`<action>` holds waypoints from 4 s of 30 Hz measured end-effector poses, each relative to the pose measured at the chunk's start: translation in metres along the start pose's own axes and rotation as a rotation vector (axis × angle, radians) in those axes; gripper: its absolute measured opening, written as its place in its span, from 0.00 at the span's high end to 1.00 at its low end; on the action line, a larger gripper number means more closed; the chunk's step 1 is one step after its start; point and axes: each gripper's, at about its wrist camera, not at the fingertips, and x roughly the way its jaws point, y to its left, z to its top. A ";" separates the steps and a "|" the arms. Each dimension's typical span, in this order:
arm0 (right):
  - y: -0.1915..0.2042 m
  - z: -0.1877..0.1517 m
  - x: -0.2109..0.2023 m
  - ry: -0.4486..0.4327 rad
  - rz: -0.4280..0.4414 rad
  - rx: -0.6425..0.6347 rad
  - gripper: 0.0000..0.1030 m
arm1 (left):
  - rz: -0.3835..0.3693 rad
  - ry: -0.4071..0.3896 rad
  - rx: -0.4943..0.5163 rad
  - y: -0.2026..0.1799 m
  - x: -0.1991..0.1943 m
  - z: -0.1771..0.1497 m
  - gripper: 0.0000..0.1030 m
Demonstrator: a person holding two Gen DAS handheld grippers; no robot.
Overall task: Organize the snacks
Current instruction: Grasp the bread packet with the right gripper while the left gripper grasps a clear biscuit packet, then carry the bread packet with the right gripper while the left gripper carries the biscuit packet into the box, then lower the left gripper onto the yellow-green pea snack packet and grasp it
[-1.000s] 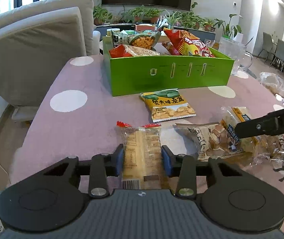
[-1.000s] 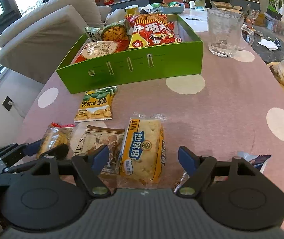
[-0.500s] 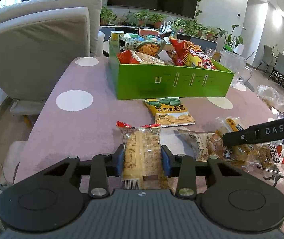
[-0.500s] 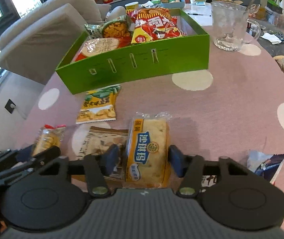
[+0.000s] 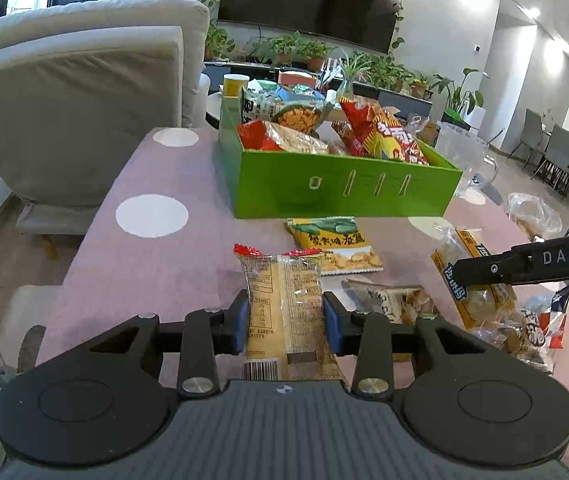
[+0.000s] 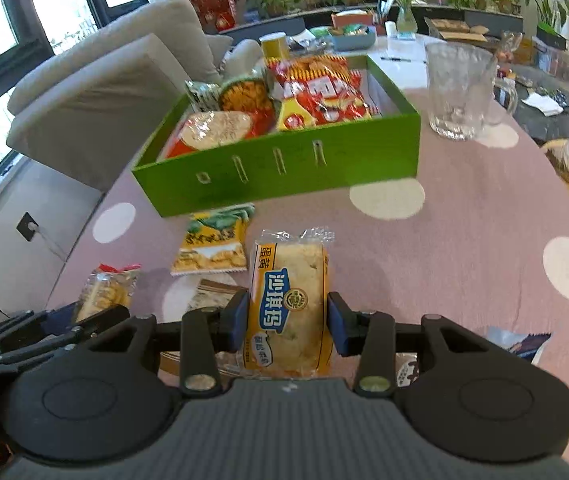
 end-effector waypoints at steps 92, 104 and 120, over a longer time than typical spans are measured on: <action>-0.039 0.089 0.020 -0.163 0.064 -0.002 0.43 | 0.128 -0.117 0.002 -0.015 0.064 0.113 0.30; -0.052 0.045 -0.024 -0.125 0.048 0.033 0.40 | 0.107 -0.034 0.005 -0.030 0.031 0.061 0.22; -0.063 0.008 -0.051 -0.134 0.050 0.009 0.37 | 0.152 0.144 0.070 -0.072 0.101 0.056 0.17</action>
